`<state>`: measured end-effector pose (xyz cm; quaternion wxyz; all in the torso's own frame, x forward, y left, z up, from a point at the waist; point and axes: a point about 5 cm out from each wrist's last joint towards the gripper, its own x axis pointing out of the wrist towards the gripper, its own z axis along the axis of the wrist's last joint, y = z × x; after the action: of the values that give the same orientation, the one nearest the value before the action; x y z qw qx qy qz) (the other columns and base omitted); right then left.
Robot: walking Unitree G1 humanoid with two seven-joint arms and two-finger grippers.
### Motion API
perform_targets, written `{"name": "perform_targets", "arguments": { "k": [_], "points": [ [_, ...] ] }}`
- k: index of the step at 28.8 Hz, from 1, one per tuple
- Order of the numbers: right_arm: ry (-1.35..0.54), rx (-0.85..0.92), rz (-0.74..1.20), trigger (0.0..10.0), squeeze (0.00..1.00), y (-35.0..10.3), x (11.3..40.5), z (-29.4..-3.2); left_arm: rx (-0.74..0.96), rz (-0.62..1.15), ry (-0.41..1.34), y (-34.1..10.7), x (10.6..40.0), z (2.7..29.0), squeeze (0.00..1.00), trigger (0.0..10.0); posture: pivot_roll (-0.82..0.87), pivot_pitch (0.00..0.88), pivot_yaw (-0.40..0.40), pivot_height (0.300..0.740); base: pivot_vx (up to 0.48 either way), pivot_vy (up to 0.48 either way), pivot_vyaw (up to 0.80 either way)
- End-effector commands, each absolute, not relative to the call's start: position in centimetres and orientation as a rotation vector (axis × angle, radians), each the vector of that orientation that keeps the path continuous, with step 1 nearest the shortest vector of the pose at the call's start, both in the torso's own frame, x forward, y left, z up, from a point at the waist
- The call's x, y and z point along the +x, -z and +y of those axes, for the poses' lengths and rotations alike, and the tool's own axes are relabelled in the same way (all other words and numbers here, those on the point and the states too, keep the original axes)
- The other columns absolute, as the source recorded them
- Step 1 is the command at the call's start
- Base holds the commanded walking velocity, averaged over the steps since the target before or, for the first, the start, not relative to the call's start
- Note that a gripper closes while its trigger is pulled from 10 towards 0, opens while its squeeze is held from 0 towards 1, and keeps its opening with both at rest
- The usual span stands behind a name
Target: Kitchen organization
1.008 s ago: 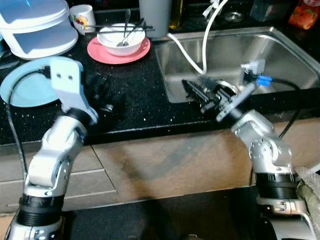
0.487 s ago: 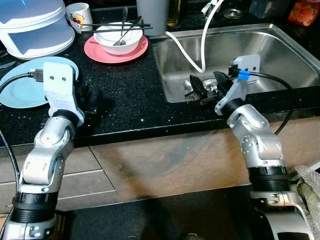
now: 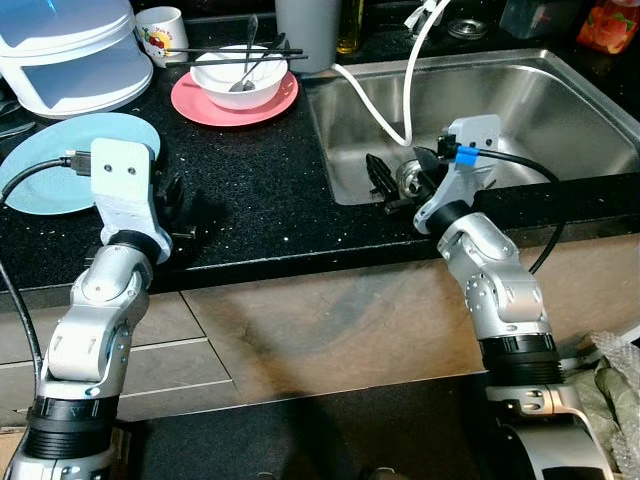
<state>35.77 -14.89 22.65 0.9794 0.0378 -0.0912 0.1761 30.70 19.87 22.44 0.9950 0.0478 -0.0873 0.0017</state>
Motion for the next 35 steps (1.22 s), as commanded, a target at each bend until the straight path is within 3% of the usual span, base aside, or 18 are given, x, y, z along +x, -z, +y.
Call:
{"name": "perform_targets", "arguments": {
  "k": [1,35],
  "points": [
    [-0.359,0.066,-0.164,10.0,0.00,-22.05,35.63,-14.55,0.099,-0.184,0.017,-22.38,30.31,19.56,0.00,10.0,0.03,0.119,0.015,0.740,0.000,0.000,0.00],
    [-0.364,0.064,-0.160,10.0,0.00,-21.83,35.36,-14.55,0.054,-0.205,0.056,-22.60,29.88,19.14,0.00,10.0,0.03,0.128,0.016,0.740,0.255,0.000,0.00]
  ]
}}
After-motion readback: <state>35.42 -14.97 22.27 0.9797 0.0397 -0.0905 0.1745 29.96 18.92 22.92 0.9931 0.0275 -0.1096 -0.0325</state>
